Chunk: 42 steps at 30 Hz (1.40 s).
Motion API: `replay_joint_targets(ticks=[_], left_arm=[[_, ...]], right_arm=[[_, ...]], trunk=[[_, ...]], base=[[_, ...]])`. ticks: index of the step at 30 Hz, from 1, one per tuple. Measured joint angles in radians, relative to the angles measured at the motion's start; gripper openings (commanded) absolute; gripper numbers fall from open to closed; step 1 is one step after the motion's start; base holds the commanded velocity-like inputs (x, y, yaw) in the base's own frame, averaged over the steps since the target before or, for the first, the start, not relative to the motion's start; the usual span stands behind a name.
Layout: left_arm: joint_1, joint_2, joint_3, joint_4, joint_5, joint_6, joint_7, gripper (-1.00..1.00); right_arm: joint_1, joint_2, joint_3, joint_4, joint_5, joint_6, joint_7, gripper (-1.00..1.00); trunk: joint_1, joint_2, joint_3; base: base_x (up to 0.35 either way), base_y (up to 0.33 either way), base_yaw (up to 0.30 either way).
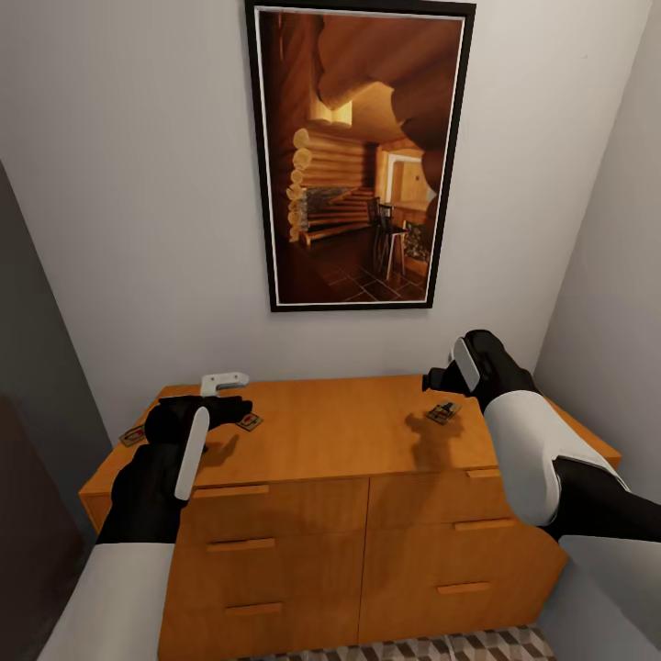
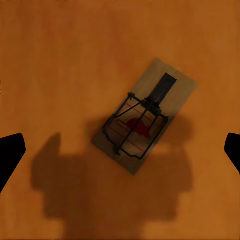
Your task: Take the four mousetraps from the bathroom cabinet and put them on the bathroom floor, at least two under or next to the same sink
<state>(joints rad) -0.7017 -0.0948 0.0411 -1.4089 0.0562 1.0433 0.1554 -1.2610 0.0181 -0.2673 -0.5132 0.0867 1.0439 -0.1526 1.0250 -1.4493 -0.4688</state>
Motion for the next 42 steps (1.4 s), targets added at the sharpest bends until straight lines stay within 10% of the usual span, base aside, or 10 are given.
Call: replay_joint_targets(ticks=[42], left_arm=[[0.0, -0.001, -0.001, 0.007, 0.0, 0.0, 0.0, 1.0]], right_arm=[[0.0, 0.001, -0.003, 0.028, 0.0, 0.0, -0.008, 1.0]], trunk=[[0.0, 0.0, 0.0]], base=[[0.065, 0.0, 0.0]])
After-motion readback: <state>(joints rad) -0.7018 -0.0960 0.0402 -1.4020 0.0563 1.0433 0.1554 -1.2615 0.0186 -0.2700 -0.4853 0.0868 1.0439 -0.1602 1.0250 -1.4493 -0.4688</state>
